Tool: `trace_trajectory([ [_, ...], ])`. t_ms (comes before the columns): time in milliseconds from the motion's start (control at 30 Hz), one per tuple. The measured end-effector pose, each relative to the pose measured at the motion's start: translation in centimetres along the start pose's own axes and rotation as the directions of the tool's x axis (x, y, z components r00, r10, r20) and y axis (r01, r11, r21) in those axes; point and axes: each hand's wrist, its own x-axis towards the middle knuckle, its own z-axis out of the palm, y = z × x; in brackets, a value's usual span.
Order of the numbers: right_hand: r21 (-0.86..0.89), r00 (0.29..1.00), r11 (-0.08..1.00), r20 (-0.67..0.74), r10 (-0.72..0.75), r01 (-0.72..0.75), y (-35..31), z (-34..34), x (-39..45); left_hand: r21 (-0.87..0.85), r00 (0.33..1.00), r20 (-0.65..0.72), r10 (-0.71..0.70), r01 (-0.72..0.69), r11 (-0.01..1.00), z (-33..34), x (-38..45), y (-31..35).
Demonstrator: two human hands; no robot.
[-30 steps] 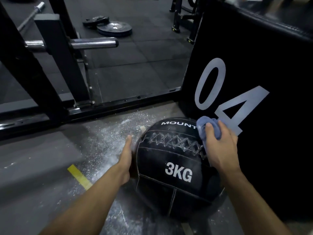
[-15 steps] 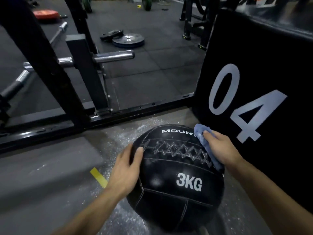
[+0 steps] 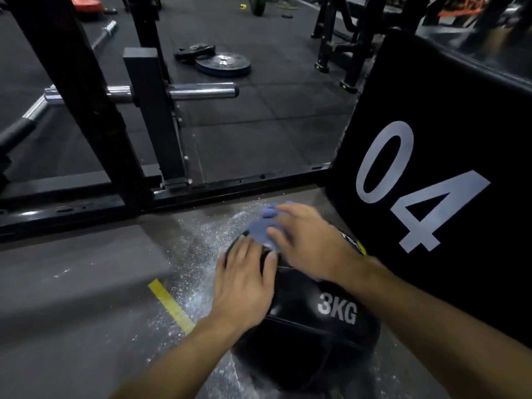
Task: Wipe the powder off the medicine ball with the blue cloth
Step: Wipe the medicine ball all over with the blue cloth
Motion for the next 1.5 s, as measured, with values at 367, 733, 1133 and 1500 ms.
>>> trace_trajectory([
  [367, 0.427, 0.572, 0.515, 0.006, 0.820, -0.743, 9.4, -0.1, -12.4, -0.417, 0.991, 0.110, -0.078, 0.117, 0.901, -0.8, 4.4, -0.4],
  [733, -0.196, 0.963, 0.979, -0.268, 0.003, -0.057, -4.9, 4.6, -4.3, -0.697, 0.929, 0.317, -0.190, 0.364, 0.617, -3.1, 6.8, -0.6],
  [1133, -0.174, 0.939, 0.981, -0.344, 0.026, -0.091, -2.6, 4.1, -8.1, -0.586, 0.953, 0.304, -0.001, 0.188, 0.789, -3.6, 8.7, 2.3],
  [1500, -0.004, 0.898, 0.995, -0.431, 0.086, -0.097, 0.4, 4.1, -10.4, -0.565, 0.943, 0.105, -0.314, 0.317, 0.762, -0.7, 10.1, 2.4],
])
